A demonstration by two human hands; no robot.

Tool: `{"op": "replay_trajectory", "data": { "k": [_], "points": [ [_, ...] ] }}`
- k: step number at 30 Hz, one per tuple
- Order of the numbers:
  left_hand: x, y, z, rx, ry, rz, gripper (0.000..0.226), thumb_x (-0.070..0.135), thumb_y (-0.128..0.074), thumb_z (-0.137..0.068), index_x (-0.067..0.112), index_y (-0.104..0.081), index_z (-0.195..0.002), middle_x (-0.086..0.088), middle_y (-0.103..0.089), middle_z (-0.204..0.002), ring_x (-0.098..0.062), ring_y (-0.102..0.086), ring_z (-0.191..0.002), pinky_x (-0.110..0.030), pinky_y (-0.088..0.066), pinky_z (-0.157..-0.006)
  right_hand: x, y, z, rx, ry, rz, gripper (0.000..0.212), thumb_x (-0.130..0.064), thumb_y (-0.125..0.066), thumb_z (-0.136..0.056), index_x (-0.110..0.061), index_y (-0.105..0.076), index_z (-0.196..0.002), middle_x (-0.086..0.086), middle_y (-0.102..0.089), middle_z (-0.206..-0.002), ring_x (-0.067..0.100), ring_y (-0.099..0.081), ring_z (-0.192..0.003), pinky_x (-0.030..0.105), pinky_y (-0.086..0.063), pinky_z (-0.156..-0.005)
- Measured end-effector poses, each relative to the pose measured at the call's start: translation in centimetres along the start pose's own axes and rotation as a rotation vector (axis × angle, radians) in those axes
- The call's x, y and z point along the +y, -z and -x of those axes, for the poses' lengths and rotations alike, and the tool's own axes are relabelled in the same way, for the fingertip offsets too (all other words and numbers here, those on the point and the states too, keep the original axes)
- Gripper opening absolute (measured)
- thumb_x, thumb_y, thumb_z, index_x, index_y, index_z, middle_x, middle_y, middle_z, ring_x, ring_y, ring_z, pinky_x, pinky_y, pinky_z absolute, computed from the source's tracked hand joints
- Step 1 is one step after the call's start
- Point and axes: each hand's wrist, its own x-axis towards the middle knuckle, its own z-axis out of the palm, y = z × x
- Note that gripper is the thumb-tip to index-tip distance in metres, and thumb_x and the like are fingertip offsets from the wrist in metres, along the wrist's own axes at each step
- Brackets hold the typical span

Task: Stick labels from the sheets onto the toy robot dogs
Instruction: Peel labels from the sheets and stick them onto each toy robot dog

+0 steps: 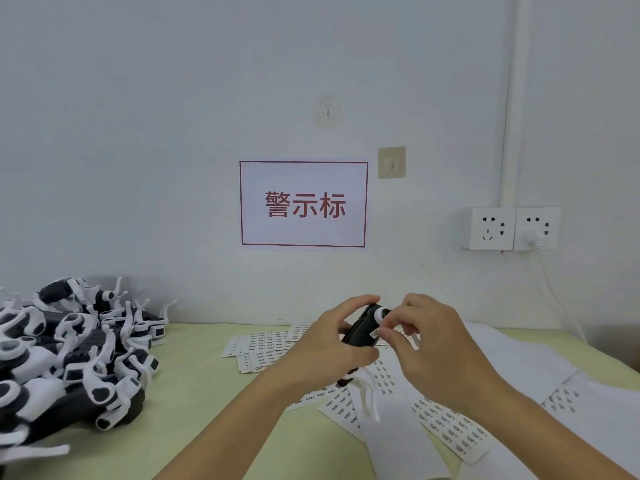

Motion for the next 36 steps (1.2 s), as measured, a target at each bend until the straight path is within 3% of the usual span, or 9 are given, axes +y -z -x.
{"op": "replay_trajectory", "data": {
  "k": [4, 7, 12, 15, 26, 32, 36],
  "points": [
    [0.0, 0.1, 0.0, 0.000, -0.010, 0.022, 0.064, 0.021, -0.071, -0.083, 0.066, -0.049, -0.122, -0.005, -0.065, -0.114, -0.011, -0.068, -0.078, -0.015, -0.055, -0.072, -0.2, 0.1, 0.1, -0.008, 0.011, 0.039, 0.013, -0.025, -0.067, -0.091, -0.029, -0.069, -0.078, -0.013, -0.045, -0.071, 0.003, -0.046, -0.080, 0.017, -0.030, -0.062],
    [0.1, 0.1, -0.1, 0.003, -0.003, 0.032, 0.061, 0.023, -0.071, -0.084, 0.065, -0.049, -0.123, -0.003, -0.066, -0.114, -0.016, -0.070, -0.084, -0.014, -0.055, -0.071, -0.4, 0.2, 0.1, -0.003, 0.012, 0.058, 0.013, -0.026, -0.066, -0.091, -0.030, -0.068, -0.079, -0.015, -0.044, -0.071, 0.000, -0.045, -0.079, 0.017, -0.030, -0.062],
    [0.1, 0.2, -0.1, 0.004, -0.007, 0.050, 0.058, 0.025, -0.069, -0.086, 0.065, -0.050, -0.123, -0.002, -0.067, -0.113, -0.011, -0.069, -0.078, -0.012, -0.051, -0.065, -0.7, 0.1, 0.3, 0.017, 0.007, 0.099, 0.011, -0.028, -0.065, -0.091, -0.030, -0.069, -0.081, -0.017, -0.043, -0.071, -0.001, -0.046, -0.082, 0.016, -0.032, -0.061],
    [0.1, 0.2, 0.0, 0.005, -0.005, 0.038, 0.057, 0.025, -0.069, -0.087, 0.066, -0.050, -0.122, -0.001, -0.067, -0.112, -0.019, -0.071, -0.088, -0.015, -0.054, -0.070, -0.8, 0.0, 0.4, 0.023, 0.007, 0.121, 0.010, -0.029, -0.065, -0.091, -0.030, -0.070, -0.083, -0.018, -0.042, -0.071, -0.002, -0.046, -0.084, 0.016, -0.032, -0.060],
    [0.3, 0.1, 0.1, 0.022, -0.016, 0.070, 0.048, 0.031, -0.067, -0.091, 0.064, -0.051, -0.121, -0.002, -0.067, -0.112, -0.022, -0.070, -0.093, -0.009, -0.053, -0.070, -0.9, -0.1, 0.6, 0.044, 0.014, 0.135, 0.007, -0.024, -0.068, -0.089, -0.027, -0.069, -0.083, -0.020, -0.040, -0.071, -0.004, -0.046, -0.077, 0.015, -0.034, -0.059],
    [0.3, 0.0, 0.1, 0.022, -0.027, 0.062, 0.046, 0.028, -0.064, -0.092, 0.064, -0.051, -0.118, -0.003, -0.067, -0.109, -0.011, -0.067, -0.075, -0.009, -0.049, -0.063, -1.0, -0.1, 0.7, 0.058, 0.024, 0.149, 0.005, -0.025, -0.068, -0.089, -0.025, -0.070, -0.084, -0.020, -0.040, -0.071, -0.005, -0.045, -0.074, 0.016, -0.036, -0.058],
    [0.3, -0.1, 0.1, 0.034, -0.031, 0.061, 0.043, 0.029, -0.062, -0.093, 0.063, -0.052, -0.118, -0.004, -0.067, -0.106, -0.010, -0.065, -0.074, -0.010, -0.050, -0.063, -1.2, -0.1, 0.7, 0.071, 0.031, 0.157, 0.006, -0.025, -0.069, -0.088, -0.026, -0.069, -0.083, -0.019, -0.041, -0.072, -0.004, -0.045, -0.074, 0.021, -0.041, -0.057]
  ]
}}
